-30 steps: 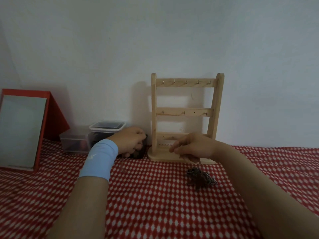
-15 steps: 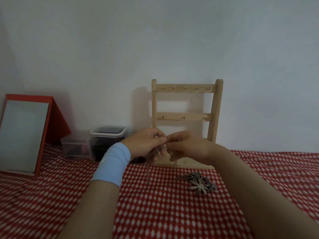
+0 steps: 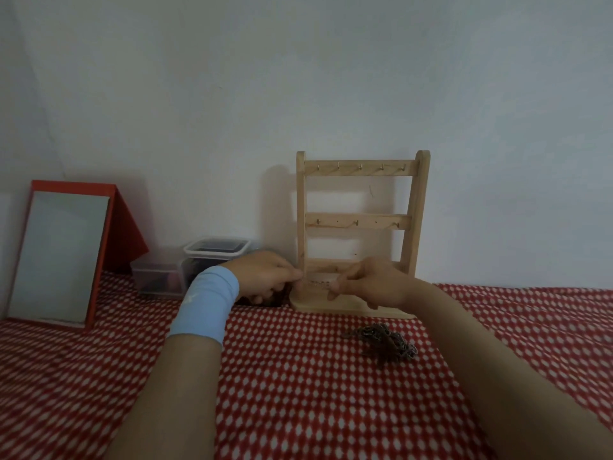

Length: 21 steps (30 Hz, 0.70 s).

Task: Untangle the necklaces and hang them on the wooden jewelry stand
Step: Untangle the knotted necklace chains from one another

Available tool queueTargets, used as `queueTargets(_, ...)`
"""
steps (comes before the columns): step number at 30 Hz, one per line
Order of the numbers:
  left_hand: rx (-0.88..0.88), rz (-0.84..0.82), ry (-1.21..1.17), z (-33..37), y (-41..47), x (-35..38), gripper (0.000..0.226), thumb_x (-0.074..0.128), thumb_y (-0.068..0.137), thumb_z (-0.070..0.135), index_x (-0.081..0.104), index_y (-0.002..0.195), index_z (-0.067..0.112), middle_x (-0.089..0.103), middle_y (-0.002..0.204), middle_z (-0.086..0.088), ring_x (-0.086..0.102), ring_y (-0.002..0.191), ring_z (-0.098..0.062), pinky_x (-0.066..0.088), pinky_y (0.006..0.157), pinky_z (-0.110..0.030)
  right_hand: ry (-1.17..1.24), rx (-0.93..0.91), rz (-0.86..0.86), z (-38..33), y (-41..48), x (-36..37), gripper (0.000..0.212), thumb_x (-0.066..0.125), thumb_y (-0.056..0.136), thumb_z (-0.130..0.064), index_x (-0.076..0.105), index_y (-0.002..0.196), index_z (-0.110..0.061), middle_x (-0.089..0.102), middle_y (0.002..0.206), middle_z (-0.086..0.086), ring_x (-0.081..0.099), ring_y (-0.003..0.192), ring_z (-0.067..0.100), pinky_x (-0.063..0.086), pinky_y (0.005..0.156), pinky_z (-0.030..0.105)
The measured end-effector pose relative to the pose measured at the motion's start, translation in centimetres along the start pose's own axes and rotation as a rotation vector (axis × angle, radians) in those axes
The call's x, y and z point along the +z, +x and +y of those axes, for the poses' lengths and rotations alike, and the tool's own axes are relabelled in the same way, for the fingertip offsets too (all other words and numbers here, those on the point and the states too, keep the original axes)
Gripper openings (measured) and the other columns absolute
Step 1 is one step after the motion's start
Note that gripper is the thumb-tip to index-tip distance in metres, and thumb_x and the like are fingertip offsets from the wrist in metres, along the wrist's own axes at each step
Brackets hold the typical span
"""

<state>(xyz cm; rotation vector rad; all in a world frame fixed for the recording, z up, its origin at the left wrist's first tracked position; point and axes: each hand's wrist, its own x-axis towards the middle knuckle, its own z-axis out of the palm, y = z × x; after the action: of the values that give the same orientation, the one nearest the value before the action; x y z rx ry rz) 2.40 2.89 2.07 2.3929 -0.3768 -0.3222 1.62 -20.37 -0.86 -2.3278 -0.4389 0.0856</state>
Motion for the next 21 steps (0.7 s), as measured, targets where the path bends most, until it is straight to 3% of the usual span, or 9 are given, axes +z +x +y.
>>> queueTargets(3,0.081,0.085,0.025,1.2,-0.4,0.6,0.032,0.049,0.098,0.039,0.073,0.087,0.021,0.049,0.067,0.007,0.045,0.059,-0.010,0.038,0.051,-0.022,-0.198,0.040,-0.053,-0.5,0.2,0.1,0.026,0.059,0.099,-0.046,0.079,0.089,-0.033,0.071,0.098,-0.016,0.062,0.083,-0.001,0.051,0.075,0.025)
queueTargets(6,0.097,0.021,0.060,2.4,-0.7,1.5,0.031,0.048,0.099,0.039,0.070,0.083,0.025,0.051,0.072,0.008,0.047,0.064,-0.013,0.042,0.057,-0.024,-0.287,0.085,-0.150,-1.5,0.5,0.1,0.023,0.062,0.097,-0.038,0.077,0.112,-0.030,0.071,0.120,-0.012,0.061,0.110,0.008,0.045,0.104,0.034)
queueTargets(9,0.069,-0.013,0.201,3.7,-0.8,1.6,0.027,0.047,0.099,0.039,0.065,0.090,0.021,0.051,0.071,0.005,0.048,0.066,-0.017,0.042,0.057,-0.026,-0.208,0.055,-0.165,-3.2,0.7,-0.3,0.033,0.062,0.096,-0.020,0.069,0.128,-0.023,0.065,0.131,-0.006,0.055,0.120,0.011,0.042,0.108,0.034)
queueTargets(13,0.093,0.064,0.153,4.9,-0.4,1.3,0.027,0.046,0.098,0.028,0.063,0.085,0.011,0.057,0.073,-0.004,0.050,0.064,-0.018,0.041,0.055,-0.025,0.130,0.008,-0.131,-4.4,0.8,-0.7,0.039,0.062,0.092,-0.012,0.065,0.131,-0.014,0.071,0.118,-0.001,0.065,0.113,0.017,0.049,0.105,0.039)
queueTargets(15,0.154,0.155,0.110,5.2,-0.6,0.7,0.035,0.046,0.100,0.033,0.067,0.091,0.006,0.059,0.073,-0.003,0.051,0.063,-0.017,0.042,0.055,-0.026,0.319,-0.010,-0.158,-4.5,0.7,-1.2,0.028,0.057,0.095,-0.008,0.067,0.122,-0.008,0.072,0.089,0.003,0.069,0.090,0.023,0.052,0.101,0.045)
queueTargets(16,0.181,0.185,0.084,5.3,-0.9,0.2,0.038,0.046,0.100,0.036,0.069,0.095,0.006,0.058,0.070,0.000,0.051,0.061,-0.016,0.042,0.054,-0.026,0.367,-0.017,-0.167,-4.6,0.5,-1.7,0.024,0.055,0.099,-0.009,0.067,0.119,-0.006,0.063,0.073,0.002,0.064,0.074,0.022,0.054,0.095,0.046)
queueTargets(18,0.197,0.149,0.058,5.3,-1.4,-0.9,0.035,0.048,0.099,0.038,0.071,0.100,0.011,0.054,0.067,0.004,0.049,0.059,-0.014,0.041,0.054,-0.024,0.338,-0.009,-0.149,-4.8,0.0,-2.8,0.020,0.055,0.103,-0.017,0.070,0.111,-0.008,0.044,0.061,-0.003,0.047,0.056,0.015,0.059,0.078,0.042)
queueTargets(21,0.130,-0.023,0.104,4.8,-1.5,-2.3,0.024,0.051,0.099,0.034,0.069,0.095,0.018,0.052,0.070,0.000,0.045,0.061,-0.016,0.041,0.056,-0.027,0.168,0.032,-0.060,-5.1,-0.8,-4.3,0.021,0.060,0.101,-0.027,0.073,0.094,-0.013,0.042,0.058,-0.005,0.039,0.052,0.013,0.045,0.053,0.030)
